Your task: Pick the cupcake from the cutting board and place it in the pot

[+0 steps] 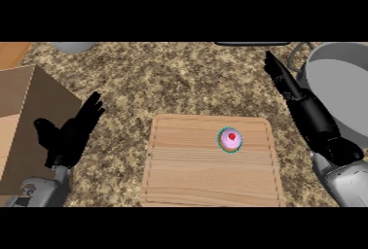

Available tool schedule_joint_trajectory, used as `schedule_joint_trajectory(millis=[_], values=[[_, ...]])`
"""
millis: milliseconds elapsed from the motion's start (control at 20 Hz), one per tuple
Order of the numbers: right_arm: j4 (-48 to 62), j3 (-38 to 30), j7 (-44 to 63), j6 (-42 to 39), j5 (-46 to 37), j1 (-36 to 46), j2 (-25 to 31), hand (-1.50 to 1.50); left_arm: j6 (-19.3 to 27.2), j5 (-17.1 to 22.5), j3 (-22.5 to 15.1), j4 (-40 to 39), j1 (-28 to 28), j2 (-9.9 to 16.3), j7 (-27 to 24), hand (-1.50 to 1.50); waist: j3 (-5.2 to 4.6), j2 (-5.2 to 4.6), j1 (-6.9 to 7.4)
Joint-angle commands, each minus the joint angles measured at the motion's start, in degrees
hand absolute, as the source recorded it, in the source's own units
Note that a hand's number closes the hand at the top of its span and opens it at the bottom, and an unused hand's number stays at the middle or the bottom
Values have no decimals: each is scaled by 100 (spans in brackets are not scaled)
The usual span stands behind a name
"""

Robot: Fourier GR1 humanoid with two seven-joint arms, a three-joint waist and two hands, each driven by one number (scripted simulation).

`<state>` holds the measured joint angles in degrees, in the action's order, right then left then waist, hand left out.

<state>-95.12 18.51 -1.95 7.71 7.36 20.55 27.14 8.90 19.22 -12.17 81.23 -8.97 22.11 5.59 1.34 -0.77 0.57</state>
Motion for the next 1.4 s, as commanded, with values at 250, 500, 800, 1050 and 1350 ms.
schedule_joint_trajectory(millis=[250, 500, 800, 1050, 1350], values=[[1884, -1658, -804, -159, 887, 380, -32, 150, 866, -248, 848, 874, -517, 287, 68, 0, -109, 35, 162], [2850, -1115, -2070, 913, -679, -152, -394, -150, 920, -305, 669, 736, -397, -32, 138, 0, -122, 39, 43], [1982, -1306, -2385, 114, -579, -292, -156, -150, 752, -315, 1019, 1392, -188, 169, 703, 0, -133, 87, -41], [969, -906, -676, -769, -656, -86, 669, -150, 972, -562, 791, 1206, -222, -150, 528, 0, -141, 103, -84], [512, -122, 1164, -2089, -798, 574, 1411, -150, 752, -389, 991, 1191, -416, 120, 767, 0, -153, 119, -15]])
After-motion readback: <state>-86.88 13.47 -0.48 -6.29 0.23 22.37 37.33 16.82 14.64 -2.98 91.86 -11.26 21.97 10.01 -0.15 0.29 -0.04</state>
